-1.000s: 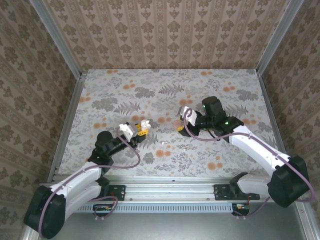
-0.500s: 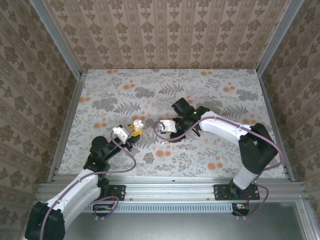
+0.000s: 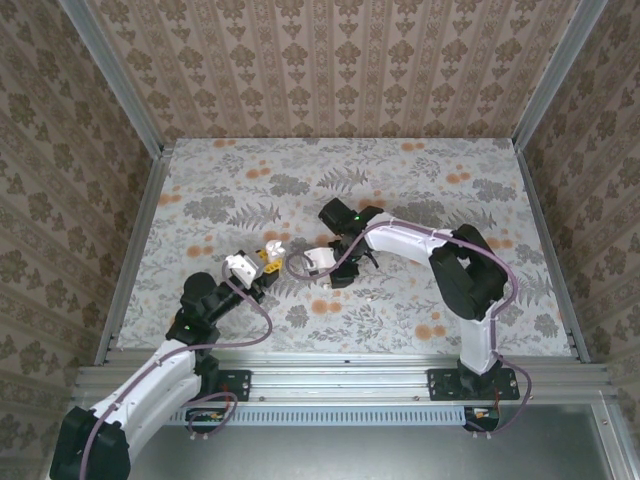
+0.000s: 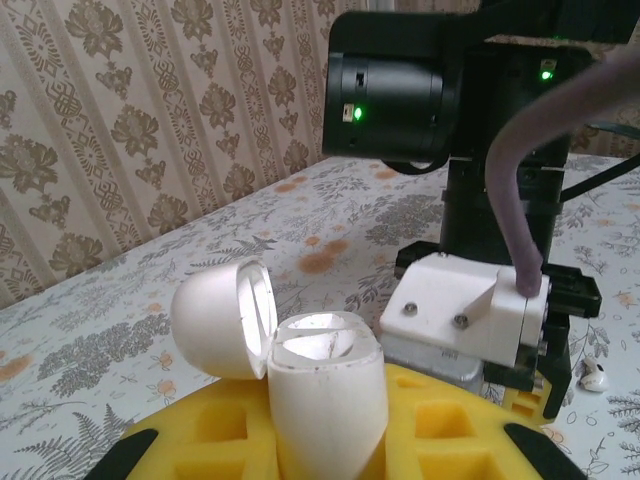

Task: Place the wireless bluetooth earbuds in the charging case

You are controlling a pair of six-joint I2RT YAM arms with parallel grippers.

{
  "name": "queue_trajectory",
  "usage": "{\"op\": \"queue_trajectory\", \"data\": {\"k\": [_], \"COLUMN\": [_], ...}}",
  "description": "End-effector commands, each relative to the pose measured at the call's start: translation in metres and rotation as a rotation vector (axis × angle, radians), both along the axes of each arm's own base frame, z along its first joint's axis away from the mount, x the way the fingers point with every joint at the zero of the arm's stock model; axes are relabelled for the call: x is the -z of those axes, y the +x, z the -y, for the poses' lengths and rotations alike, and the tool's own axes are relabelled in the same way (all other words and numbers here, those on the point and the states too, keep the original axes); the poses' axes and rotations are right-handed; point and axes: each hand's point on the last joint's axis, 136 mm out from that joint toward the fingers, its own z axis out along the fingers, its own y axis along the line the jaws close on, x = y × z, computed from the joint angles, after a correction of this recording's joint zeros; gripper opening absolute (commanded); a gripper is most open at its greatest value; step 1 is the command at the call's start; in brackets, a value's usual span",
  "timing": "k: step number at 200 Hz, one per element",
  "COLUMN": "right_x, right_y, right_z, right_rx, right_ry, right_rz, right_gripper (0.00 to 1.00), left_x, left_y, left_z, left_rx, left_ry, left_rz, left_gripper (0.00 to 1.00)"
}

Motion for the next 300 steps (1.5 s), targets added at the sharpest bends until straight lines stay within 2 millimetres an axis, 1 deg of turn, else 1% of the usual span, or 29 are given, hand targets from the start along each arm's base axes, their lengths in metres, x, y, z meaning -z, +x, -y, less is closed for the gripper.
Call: {"op": "queue_trajectory", "data": {"k": [1,40,102,104,107,139,166,208,244,273,300], "right_x": [0.006,0.014,0.023,0.023,0.023,0.025,0.032,0.037,0.033,0.024,0.012], "right_y": [-0.005,-0.005,-0.009,-0.009,-0.009,-0.011,-0.011,-0.007,-0.004,-0.002,0.001], "right_z": [-0.002,-0.009,-0.011,-0.011,-0.011,-0.013,-0.012,-0.009,-0.008,-0.009,-0.015], "right_rx": [-0.044,-0.066,-0.079,-0.079,-0.078,-0.085,-0.078,-0.067,-0.057,-0.048,-0.011], "right_ry": [-0.029,-0.037,-0.061,-0.061,-0.062,-0.064,-0.096,-0.135,-0.14,-0.11,-0.035], "right_rz": [-0.027,-0.059,-0.105,-0.107,-0.11,-0.132,-0.144,-0.146,-0.129,-0.095,-0.044], "right_gripper": [0.45,0.44,0.42,0.42,0.42,0.42,0.39,0.31,0.21,0.18,0.16], "left_x": [-0.004,-0.003,-0.002,-0.002,-0.002,-0.002,-0.001,0.0,0.001,0.003,0.005], "left_y": [0.002,0.002,0.002,0.006,0.008,0.009,0.009,0.01,0.011,0.011,0.011], "left_z": [-0.003,-0.003,-0.004,-0.008,-0.01,-0.01,-0.01,-0.01,-0.01,-0.01,-0.007], "left_rx": [-0.018,-0.019,-0.022,-0.043,-0.05,-0.051,-0.049,-0.052,-0.052,-0.052,-0.036], "left_ry": [0.007,0.009,0.014,0.014,0.014,0.016,0.018,0.021,0.024,0.03,0.036], "left_rz": [0.028,0.024,0.02,0.021,0.021,0.019,0.018,0.015,0.008,0.0,-0.015], "left_gripper": [0.08,0.08,0.08,0.08,0.08,0.08,0.08,0.08,0.08,0.08,0.08]}}
